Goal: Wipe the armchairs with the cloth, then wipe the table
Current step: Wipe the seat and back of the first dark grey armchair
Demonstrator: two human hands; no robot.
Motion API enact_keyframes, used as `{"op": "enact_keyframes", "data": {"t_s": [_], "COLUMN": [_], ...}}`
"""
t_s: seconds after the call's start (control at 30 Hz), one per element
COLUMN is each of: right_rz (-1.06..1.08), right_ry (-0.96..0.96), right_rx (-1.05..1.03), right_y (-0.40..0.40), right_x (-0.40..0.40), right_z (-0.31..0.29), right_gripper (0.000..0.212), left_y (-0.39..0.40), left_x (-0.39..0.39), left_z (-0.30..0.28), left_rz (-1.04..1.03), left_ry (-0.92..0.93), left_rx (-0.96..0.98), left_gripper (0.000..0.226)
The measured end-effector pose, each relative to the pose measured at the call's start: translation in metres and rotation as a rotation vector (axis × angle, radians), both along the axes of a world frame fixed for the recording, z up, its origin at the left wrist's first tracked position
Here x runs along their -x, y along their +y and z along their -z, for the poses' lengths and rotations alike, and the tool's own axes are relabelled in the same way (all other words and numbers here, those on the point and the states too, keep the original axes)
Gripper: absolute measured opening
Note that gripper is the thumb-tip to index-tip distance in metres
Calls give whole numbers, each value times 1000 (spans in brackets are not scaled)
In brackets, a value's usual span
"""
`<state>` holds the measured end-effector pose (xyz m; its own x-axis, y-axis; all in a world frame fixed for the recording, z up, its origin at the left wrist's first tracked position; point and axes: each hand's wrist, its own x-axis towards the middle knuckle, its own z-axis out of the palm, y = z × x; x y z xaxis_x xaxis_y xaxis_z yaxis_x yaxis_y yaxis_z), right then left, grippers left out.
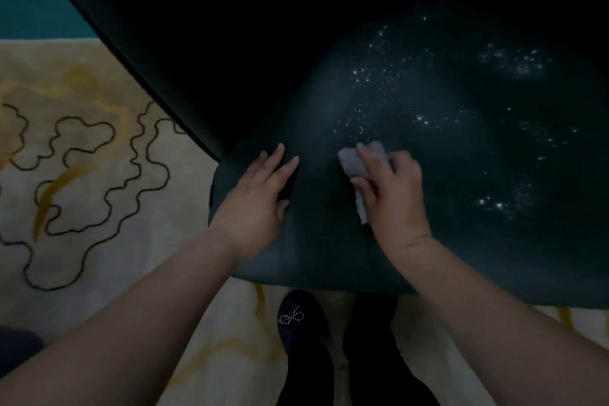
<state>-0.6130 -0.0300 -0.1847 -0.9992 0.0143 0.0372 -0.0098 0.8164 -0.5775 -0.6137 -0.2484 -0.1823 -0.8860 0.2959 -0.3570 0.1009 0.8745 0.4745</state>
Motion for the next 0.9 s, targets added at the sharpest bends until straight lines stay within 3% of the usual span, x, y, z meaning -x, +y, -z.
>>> {"op": "enact_keyframes", "data": {"t_s": [0.07, 0.2, 0.33, 0.4, 0.57, 0.67, 0.77, 0.9], "right_rz": [33, -296, 30, 118, -162, 27, 168, -107], "right_ry": [15, 22, -54, 5, 25, 13, -7, 32], "right_rx": [53, -21, -56, -43, -66, -161, -119, -27], "right_y": [-5, -14, 39, 46, 29, 80, 107, 58], "right_x": [-1, -16, 6, 9, 3, 20, 27, 15], "right_z": [-2, -1, 6, 5, -1, 4, 2, -2], "right_gripper": [49, 51, 44, 46, 53, 46, 45, 46], "left_y": [2, 8, 15, 21, 48, 57, 62, 76], "left_x": [-1, -2, 1, 1, 0, -4, -7, -9], "left_z": [-1, -4, -8, -11, -16, -14, -15, -16], "left_rz": [-30, -53, -73, -79, -63, -66, -88, -105], "left_ry": [9, 11, 24, 38, 47, 30, 52, 63], "left_rx": [-9, 17, 75, 87, 71, 96, 112, 117], "left_gripper": [68, 69, 68, 68, 67, 67, 66, 66]}}
